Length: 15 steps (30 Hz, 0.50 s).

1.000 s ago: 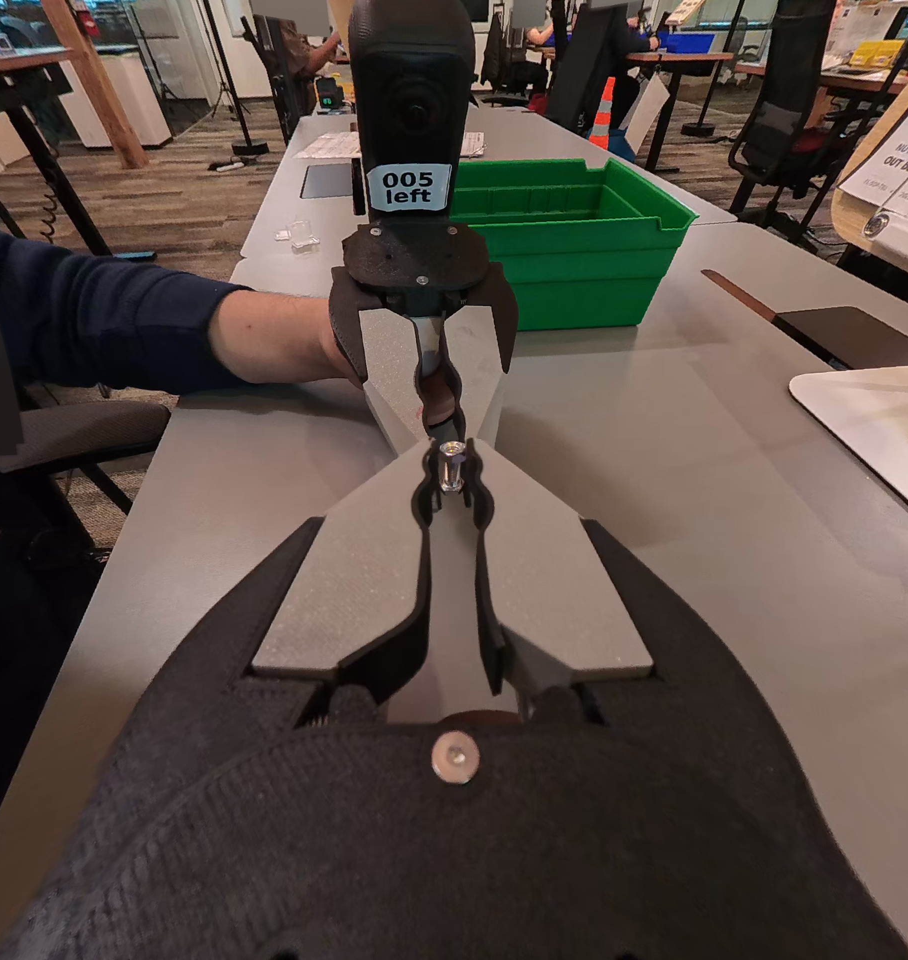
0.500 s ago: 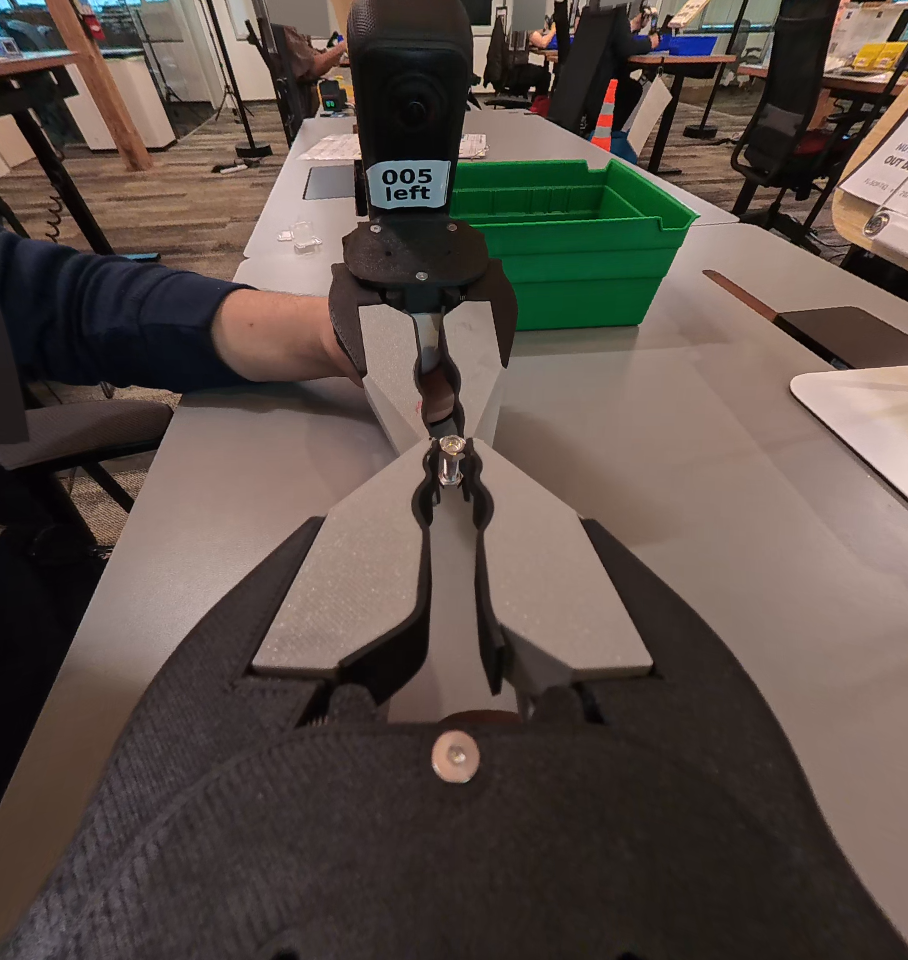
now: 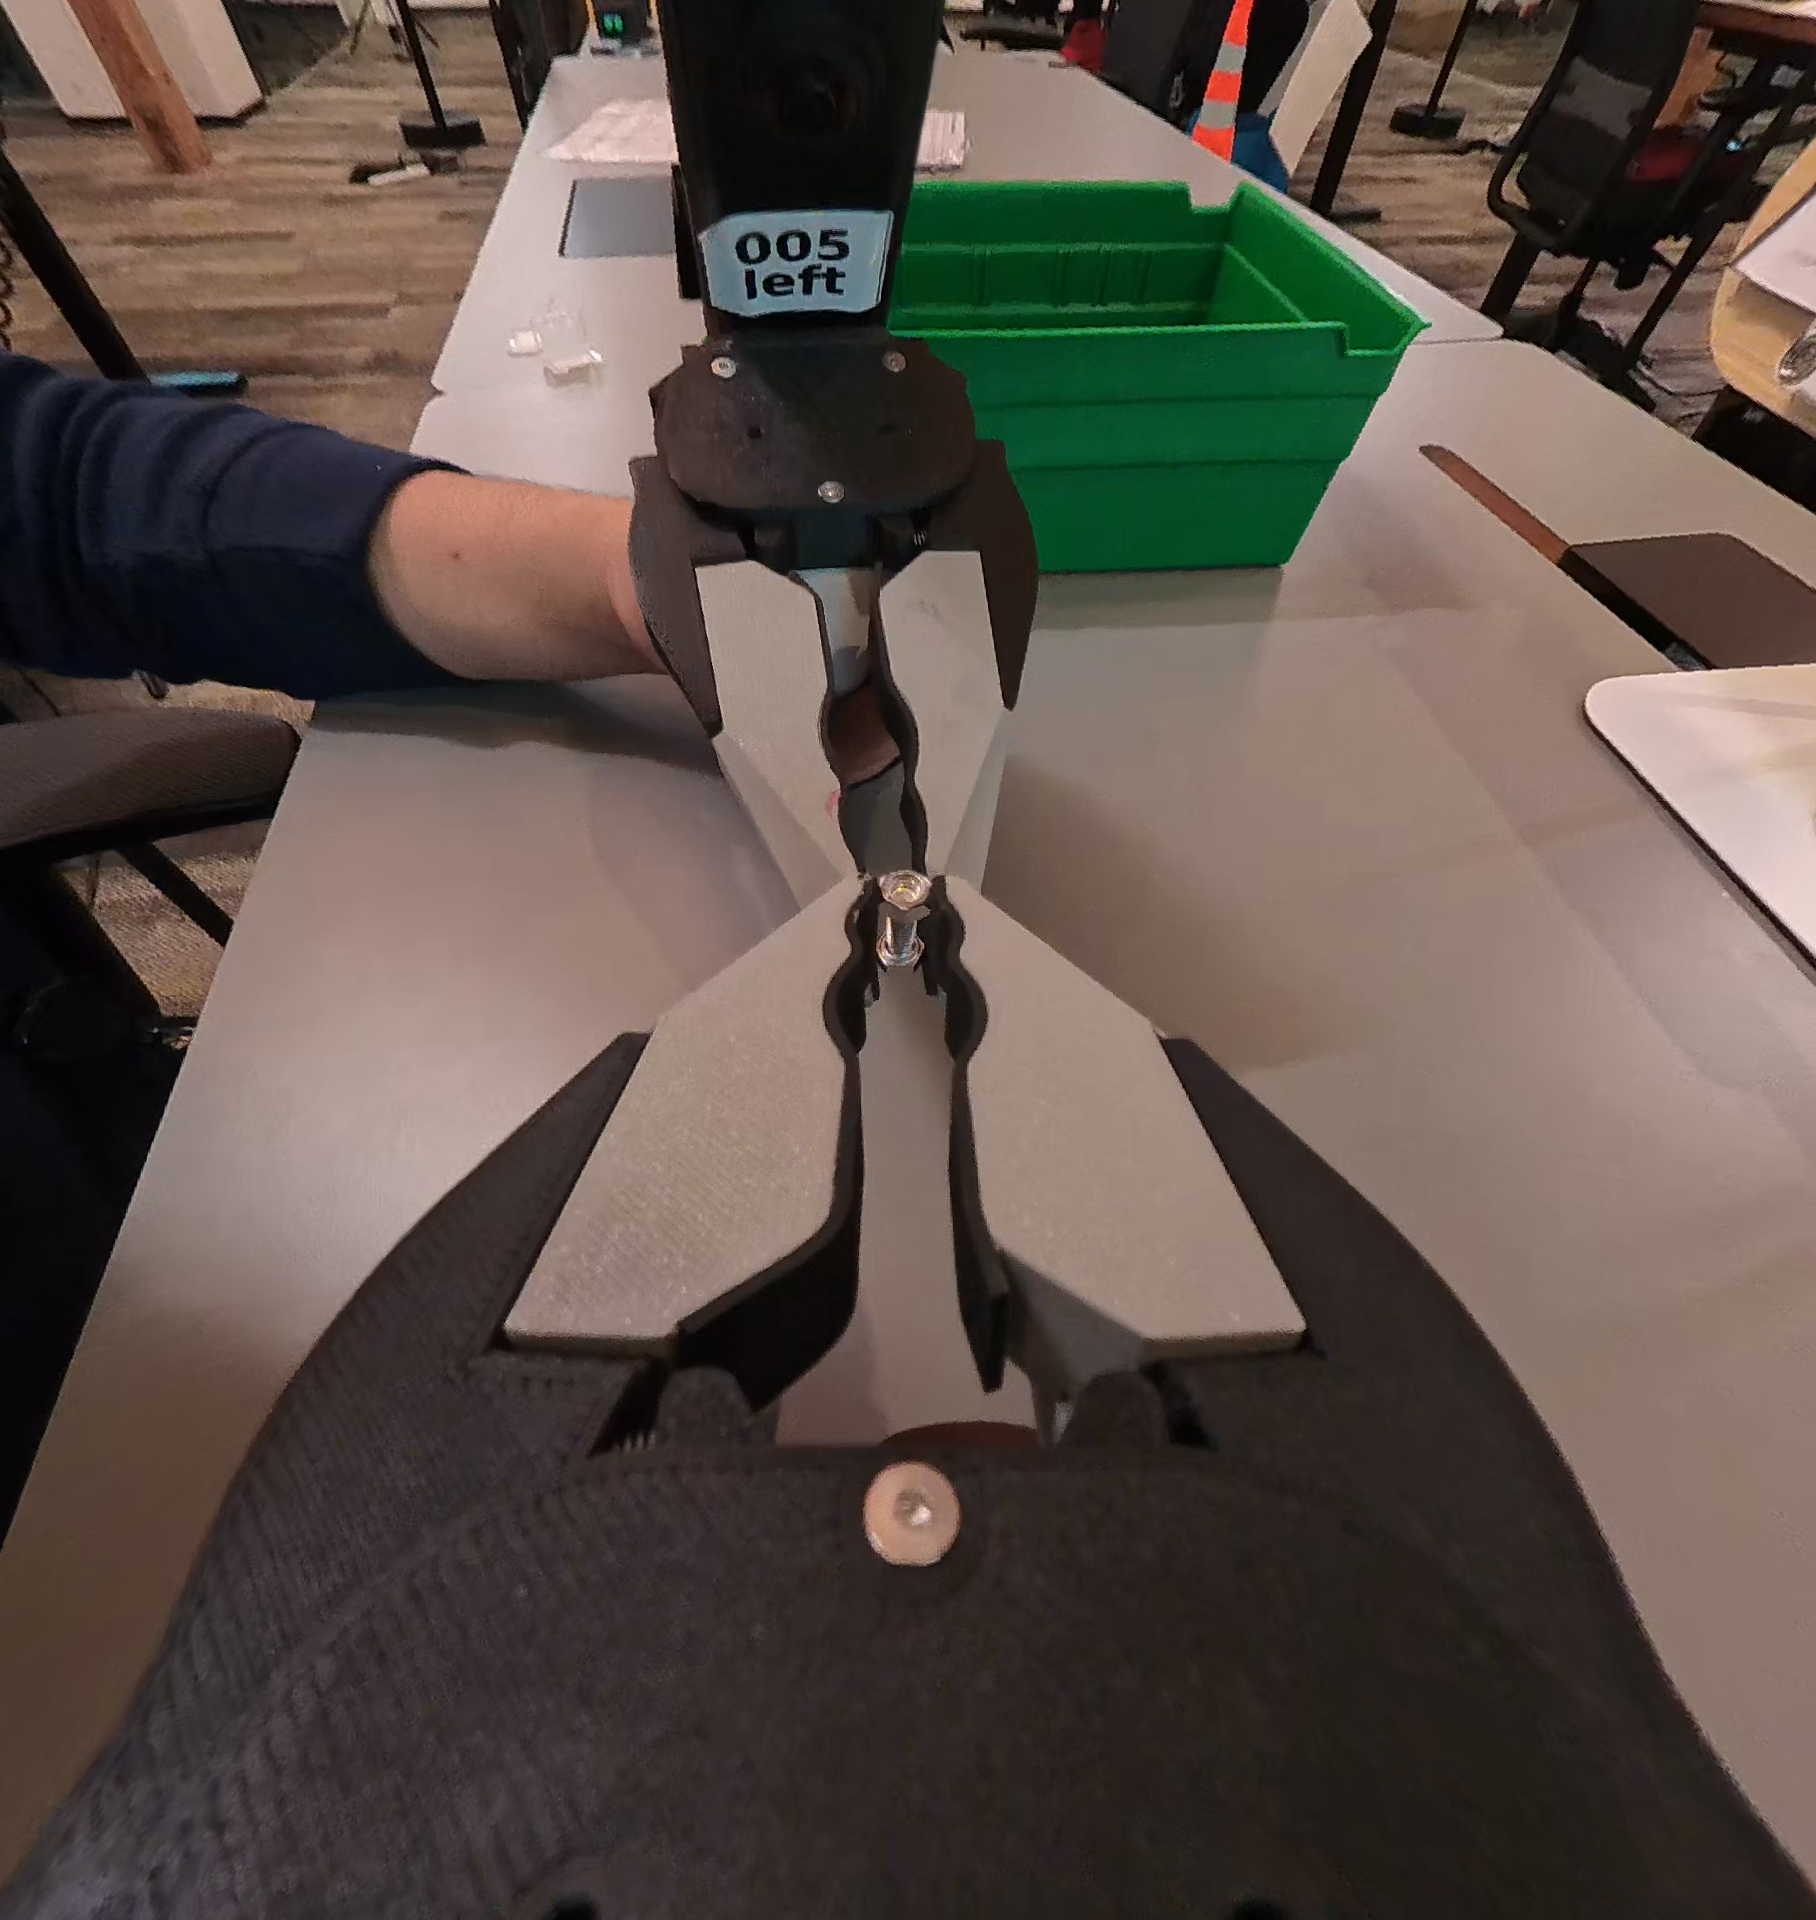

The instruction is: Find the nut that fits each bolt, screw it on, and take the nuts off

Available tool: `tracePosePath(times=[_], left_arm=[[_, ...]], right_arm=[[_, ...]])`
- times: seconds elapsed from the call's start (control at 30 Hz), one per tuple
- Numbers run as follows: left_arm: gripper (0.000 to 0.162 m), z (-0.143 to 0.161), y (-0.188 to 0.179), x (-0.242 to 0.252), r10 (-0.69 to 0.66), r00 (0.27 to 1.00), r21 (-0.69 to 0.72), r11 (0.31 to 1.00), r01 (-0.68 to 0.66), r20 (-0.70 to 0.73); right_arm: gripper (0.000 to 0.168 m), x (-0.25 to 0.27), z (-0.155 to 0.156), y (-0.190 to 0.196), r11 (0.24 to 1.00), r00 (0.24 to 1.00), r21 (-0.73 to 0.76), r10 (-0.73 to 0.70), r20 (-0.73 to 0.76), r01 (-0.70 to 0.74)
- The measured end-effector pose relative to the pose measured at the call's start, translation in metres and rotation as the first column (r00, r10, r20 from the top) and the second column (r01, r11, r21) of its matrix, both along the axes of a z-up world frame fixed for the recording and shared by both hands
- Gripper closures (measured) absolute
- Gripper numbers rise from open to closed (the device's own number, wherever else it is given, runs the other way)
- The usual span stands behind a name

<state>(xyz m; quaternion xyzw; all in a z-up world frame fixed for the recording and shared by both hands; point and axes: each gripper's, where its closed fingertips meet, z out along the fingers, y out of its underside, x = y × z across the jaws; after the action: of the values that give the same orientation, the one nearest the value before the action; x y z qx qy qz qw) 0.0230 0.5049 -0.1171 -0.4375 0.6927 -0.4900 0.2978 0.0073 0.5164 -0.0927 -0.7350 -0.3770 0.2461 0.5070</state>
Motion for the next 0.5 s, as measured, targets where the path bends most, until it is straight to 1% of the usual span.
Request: tracePosePath(times=[0.17,0.5], left_arm=[[0.153,-0.0044,-0.0018,0.0017,-0.002,1.000,0.001,1.000,0.002,-0.016],[0.153,-0.0080,0.0013,0.0062,0.039,0.999,-0.001,0.999,-0.039,-0.038]], right_arm=[[0.161,0.0015,-0.0044,-0.0011,1.000,1.000,-0.028,-0.008,0.025,0.008],[0.162,0.0060,-0.0081,0.0025,0.993,0.997,-0.088,-0.071,0.019,0.073]])
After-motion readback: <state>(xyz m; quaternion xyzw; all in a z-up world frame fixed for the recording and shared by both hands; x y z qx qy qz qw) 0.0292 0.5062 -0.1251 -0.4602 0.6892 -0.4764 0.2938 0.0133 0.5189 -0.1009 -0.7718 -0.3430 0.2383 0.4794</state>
